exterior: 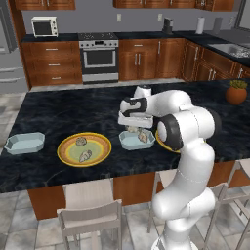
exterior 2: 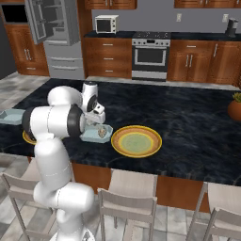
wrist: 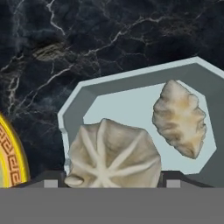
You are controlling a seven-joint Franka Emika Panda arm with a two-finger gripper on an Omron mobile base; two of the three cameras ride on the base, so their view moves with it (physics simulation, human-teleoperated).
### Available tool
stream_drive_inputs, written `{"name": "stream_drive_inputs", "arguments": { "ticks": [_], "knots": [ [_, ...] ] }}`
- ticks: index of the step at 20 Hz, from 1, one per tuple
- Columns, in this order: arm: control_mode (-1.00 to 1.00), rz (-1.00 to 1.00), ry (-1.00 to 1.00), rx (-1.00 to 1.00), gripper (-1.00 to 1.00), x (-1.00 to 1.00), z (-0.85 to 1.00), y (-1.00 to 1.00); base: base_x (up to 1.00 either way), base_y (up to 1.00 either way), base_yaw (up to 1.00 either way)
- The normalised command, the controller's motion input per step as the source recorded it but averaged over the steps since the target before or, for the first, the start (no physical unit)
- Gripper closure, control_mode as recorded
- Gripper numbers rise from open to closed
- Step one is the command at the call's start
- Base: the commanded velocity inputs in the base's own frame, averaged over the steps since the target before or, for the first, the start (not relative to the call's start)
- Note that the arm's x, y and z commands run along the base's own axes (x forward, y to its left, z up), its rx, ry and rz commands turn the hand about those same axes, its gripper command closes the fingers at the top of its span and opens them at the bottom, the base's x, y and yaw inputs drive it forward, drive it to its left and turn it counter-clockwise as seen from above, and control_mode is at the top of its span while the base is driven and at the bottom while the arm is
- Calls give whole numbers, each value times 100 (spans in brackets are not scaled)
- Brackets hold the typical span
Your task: Place two dumplings into each of the tupperware containers and then place the containers in the fridge.
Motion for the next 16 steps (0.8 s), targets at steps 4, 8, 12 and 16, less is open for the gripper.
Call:
{"name": "stream_drive_inputs", "arguments": {
  "ticks": [4,8,12,16],
  "knots": [
    [-100,0,-1,0,100,-11,-55,0,0,0,0],
    [-100,0,0,0,100,0,-46,0,0,0,0],
    [-100,0,-4,0,100,2,-9,0,0,0,0],
    [-100,0,-3,0,100,1,-12,0,0,0,0]
  ]
}}
